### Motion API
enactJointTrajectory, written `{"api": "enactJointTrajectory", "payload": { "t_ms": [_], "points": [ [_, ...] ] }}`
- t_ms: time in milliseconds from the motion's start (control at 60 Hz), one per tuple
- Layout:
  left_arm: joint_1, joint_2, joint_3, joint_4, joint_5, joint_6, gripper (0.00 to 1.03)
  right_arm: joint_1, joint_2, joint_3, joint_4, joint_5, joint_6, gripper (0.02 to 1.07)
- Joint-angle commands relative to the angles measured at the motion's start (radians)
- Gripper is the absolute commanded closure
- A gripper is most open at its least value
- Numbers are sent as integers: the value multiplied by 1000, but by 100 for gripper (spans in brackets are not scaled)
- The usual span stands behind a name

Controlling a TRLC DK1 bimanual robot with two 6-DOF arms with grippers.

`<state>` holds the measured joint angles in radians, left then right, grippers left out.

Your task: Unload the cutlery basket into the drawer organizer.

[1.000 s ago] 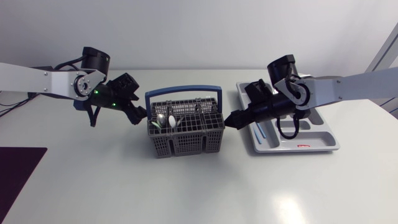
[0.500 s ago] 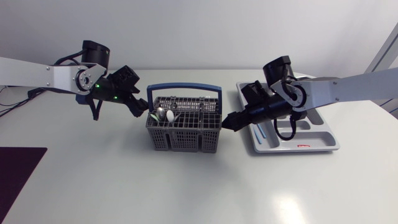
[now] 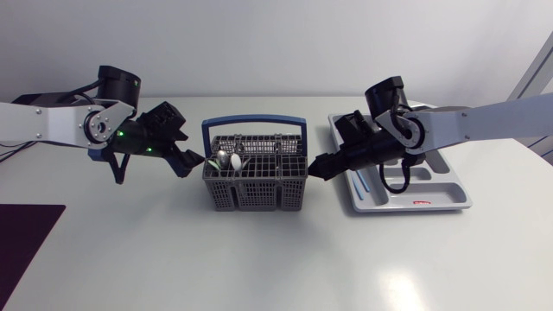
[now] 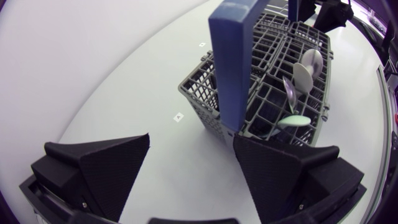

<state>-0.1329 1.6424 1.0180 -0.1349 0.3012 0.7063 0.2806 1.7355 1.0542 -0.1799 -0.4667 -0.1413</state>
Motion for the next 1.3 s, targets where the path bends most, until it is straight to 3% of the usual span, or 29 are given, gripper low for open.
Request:
{"api": "enactJointTrajectory", "payload": {
  "t_ms": [0, 650, 900, 950, 1067, 1183, 1283],
  "points": [
    [-28, -58, -52, -12, 44, -21, 5, 25, -25, -17, 33, -21, 35, 22],
    [-45, -99, -105, -11, 44, -21, 5, 45, -108, -105, 45, 7, 43, 21],
    [41, -130, -88, -15, 44, 2, 5, -4, -125, -128, 49, 65, 3, 17],
    [64, -159, -84, -34, 46, 21, 5, -17, -149, -141, 48, 65, -6, 17],
    [115, -263, -78, -117, 134, 87, 5, -27, -237, -183, 37, 66, -41, 11],
    [104, -403, -136, -143, 151, 205, 5, -29, -340, -235, 28, 69, -75, 8],
    [50, -512, -213, -126, 153, 325, 5, -27, -427, -276, 14, 69, -119, 7]
  ]
}}
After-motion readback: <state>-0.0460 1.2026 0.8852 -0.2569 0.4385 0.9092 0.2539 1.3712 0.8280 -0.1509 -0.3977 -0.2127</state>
